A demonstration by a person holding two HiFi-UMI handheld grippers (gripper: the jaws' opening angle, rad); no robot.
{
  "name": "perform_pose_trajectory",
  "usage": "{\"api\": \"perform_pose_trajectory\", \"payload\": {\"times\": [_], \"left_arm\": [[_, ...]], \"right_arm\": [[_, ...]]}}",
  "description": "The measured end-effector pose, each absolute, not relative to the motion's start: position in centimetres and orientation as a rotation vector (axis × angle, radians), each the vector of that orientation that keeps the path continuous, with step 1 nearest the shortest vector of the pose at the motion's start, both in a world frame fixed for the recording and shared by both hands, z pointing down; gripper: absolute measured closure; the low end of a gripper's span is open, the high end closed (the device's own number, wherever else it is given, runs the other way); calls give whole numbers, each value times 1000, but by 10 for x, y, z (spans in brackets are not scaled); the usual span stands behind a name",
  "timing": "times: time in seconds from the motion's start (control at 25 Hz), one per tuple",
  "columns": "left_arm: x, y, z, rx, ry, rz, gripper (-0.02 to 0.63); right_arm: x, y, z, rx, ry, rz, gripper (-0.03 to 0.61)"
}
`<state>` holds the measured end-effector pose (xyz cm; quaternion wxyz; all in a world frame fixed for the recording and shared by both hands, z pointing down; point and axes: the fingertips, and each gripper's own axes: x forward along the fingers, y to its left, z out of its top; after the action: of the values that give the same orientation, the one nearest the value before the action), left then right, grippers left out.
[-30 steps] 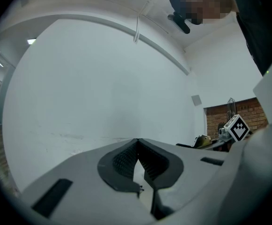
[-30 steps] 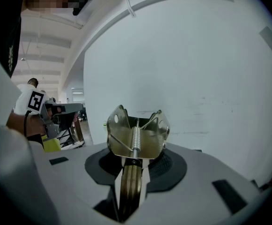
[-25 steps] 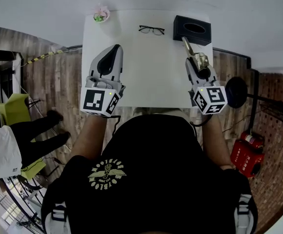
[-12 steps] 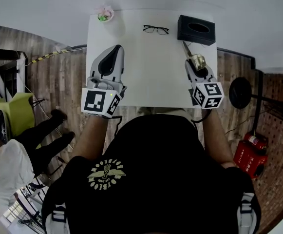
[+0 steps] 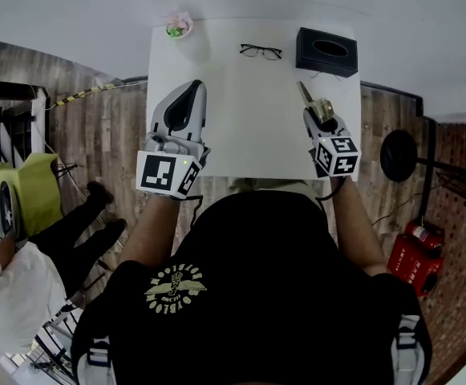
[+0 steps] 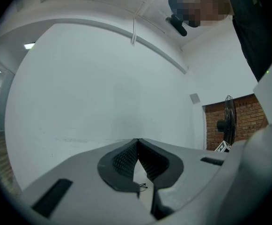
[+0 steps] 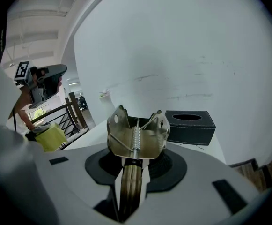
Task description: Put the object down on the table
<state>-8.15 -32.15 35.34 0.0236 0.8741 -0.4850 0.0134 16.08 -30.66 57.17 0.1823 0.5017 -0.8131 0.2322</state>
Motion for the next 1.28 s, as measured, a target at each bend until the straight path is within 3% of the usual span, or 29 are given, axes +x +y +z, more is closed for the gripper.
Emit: {"api": "perform_pose_trajectory", "payload": {"times": [1.28], "left_arm": [[-112, -315, 357, 2680, -1538, 42, 606]], "right_arm": [[136, -287, 695, 1276, -2135, 907, 462]]}}
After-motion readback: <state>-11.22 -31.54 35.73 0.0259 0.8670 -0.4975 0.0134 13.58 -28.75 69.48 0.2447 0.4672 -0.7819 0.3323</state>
